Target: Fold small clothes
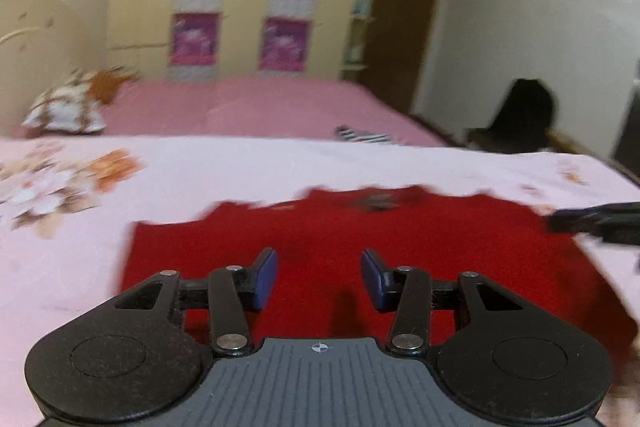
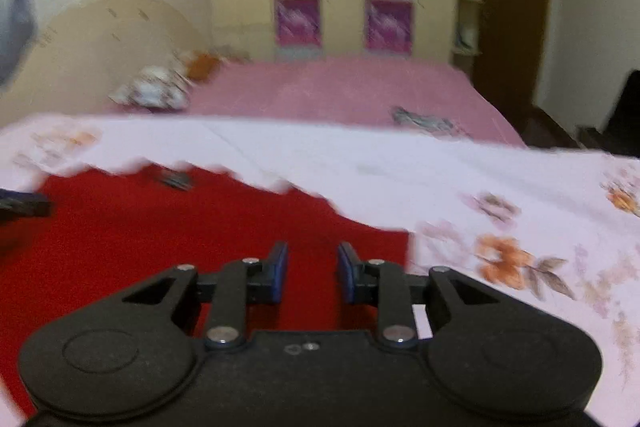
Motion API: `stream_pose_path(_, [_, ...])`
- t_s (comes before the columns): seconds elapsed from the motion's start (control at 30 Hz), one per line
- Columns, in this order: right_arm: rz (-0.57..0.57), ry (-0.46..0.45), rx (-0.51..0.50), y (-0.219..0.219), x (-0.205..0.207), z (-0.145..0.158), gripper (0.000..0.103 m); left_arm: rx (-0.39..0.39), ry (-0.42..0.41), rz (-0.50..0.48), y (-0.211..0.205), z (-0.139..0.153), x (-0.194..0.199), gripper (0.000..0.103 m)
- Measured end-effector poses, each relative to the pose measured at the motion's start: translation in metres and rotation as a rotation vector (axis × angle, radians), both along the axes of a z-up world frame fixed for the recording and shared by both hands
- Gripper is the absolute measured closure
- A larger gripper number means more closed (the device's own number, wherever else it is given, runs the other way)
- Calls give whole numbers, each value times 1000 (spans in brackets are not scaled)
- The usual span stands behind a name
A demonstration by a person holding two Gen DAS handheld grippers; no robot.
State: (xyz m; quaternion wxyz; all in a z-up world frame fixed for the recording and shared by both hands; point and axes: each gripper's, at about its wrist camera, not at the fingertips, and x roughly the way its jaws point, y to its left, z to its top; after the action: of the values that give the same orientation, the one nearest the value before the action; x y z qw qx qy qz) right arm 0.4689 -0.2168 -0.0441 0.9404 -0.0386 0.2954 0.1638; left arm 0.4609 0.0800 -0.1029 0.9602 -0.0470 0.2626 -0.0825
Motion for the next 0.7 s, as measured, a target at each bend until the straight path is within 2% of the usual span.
stream_pose_path(0.07, [75, 6, 37, 26, -22, 0, 75, 23, -1, -55, -22, 2, -10, 57])
stream_pose_path(0.13, [158, 13, 4, 52, -38, -9, 75, 44, 24, -115, -43, -6, -16, 57])
stream_pose_path(0.2, [216, 19, -47, 72, -51, -21, 75, 94, 54, -122, -48, -14, -19, 57])
stream_pose_path(0.23, [222, 20, -77, 78, -53, -24, 75, 90, 57, -117, -42, -17, -21, 55])
stream_pose_path(0.3, [197, 21, -101, 74, -58, -28, 76, 86, 70, -76, -21, -15, -27, 55])
stream_pose_path(0.4, [85, -37, -195, 51, -61, -28, 75, 180, 81, 32, 10, -9, -36, 55])
stream_pose_path(0.47, [-39, -12, -188, 17, -57, -29, 75, 111, 87, 45, 38, -9, -48, 55])
stream_pose_path(0.53, [-96, 37, -127, -8, -54, -30, 75, 140, 89, 49, 37, -4, -54, 55])
stream_pose_path(0.6, [-92, 50, -137, -9, -54, -27, 75, 129, 66, 65, 29, 6, -60, 55])
stream_pose_path(0.7, [-70, 16, -88, 13, -68, -12, 73, 39, 21, 39, 8, 19, -73, 55])
